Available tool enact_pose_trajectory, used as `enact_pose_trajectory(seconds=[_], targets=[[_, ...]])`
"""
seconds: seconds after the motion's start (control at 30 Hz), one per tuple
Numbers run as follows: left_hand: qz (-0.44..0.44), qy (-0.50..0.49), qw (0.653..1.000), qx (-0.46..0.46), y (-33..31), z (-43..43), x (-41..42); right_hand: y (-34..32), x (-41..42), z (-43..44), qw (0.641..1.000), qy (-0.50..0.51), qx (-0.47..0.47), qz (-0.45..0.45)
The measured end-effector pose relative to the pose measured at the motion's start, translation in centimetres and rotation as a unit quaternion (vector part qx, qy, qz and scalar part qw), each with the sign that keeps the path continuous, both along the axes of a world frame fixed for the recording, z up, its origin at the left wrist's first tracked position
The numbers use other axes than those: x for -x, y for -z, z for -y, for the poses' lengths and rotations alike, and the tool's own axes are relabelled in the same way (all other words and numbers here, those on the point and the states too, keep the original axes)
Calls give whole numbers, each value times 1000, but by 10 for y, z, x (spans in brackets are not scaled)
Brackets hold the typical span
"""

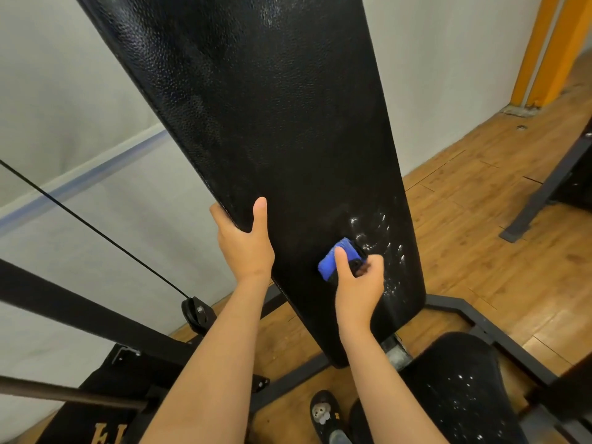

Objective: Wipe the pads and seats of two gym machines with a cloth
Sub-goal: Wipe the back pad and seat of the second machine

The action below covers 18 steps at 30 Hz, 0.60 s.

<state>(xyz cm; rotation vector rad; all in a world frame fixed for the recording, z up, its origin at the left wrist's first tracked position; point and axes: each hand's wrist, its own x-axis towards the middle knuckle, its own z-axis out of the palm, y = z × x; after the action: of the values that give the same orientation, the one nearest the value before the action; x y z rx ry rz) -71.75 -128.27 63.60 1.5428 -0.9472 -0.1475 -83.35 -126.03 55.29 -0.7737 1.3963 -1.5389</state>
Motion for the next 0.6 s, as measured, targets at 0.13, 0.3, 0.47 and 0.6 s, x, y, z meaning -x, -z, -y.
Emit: enact_pose_trajectory(seconds=[0.13,0.3,0.47,0.6], targets=[[3,-6,1000,-3,1,1,-1,20,10,-5,997,30,-65,0],[-2,-7,1000,-9,3,0,2,1,3,1,999,20,-27,12],[-6,-5,1000,-10,1,1,1,-43,-2,24,997,-19,78,-15],[-3,-7,1000,-11,0,2,1,-37,9,31,996,2,80,-30]])
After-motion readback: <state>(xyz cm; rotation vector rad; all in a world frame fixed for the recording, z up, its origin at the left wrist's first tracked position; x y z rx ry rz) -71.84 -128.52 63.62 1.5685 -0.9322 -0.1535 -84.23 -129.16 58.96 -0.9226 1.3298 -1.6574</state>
